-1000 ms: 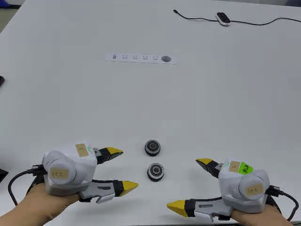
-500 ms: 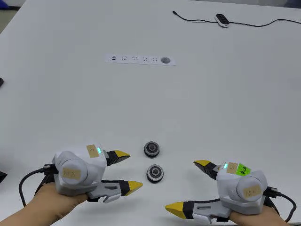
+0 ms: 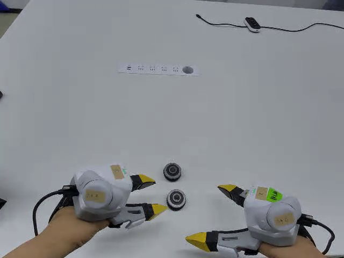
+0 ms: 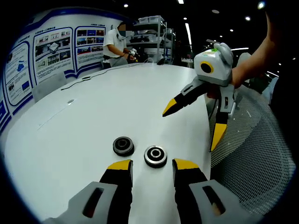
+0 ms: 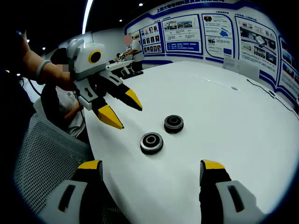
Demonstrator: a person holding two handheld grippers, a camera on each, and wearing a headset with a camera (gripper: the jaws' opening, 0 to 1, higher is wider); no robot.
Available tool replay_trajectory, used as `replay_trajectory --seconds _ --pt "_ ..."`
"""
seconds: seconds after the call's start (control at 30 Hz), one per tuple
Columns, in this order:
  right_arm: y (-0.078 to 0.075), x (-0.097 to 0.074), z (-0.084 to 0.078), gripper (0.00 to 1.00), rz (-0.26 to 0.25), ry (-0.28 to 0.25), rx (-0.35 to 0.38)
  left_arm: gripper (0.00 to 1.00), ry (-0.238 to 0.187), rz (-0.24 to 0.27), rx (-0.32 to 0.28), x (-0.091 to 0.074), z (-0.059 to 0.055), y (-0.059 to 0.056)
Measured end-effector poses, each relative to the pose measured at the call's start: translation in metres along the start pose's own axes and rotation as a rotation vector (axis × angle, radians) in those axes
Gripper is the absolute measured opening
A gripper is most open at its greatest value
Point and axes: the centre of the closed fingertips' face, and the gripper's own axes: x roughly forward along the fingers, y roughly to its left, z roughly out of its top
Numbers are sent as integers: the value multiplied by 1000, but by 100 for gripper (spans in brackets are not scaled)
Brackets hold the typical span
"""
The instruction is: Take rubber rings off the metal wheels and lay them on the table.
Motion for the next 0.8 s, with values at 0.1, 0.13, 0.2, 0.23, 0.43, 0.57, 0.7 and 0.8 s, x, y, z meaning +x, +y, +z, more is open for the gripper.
replay_trajectory --seconds 0.1,0.13,0.2,0.23,0.43,0.57,0.7,0.8 --pt "1 1 1 86 1 -3 2 33 2 -6 7 4 1 -2" --pt "1 1 1 86 3 -3 3 33 3 -8 7 6 2 -2" --pt "2 2 1 86 4 -3 2 32 4 -9 8 8 3 -3" --pt "2 2 1 86 5 -3 2 31 5 -9 10 9 3 -2" --pt "2 3 2 86 9 -4 1 29 15 -16 19 15 5 -2" --pt "2 4 3 85 10 -5 2 27 26 -20 31 18 4 -2" --pt "2 5 3 85 12 -4 2 26 41 -25 46 21 1 -3" --pt "2 5 3 84 12 -5 3 24 48 -27 54 24 0 -4"
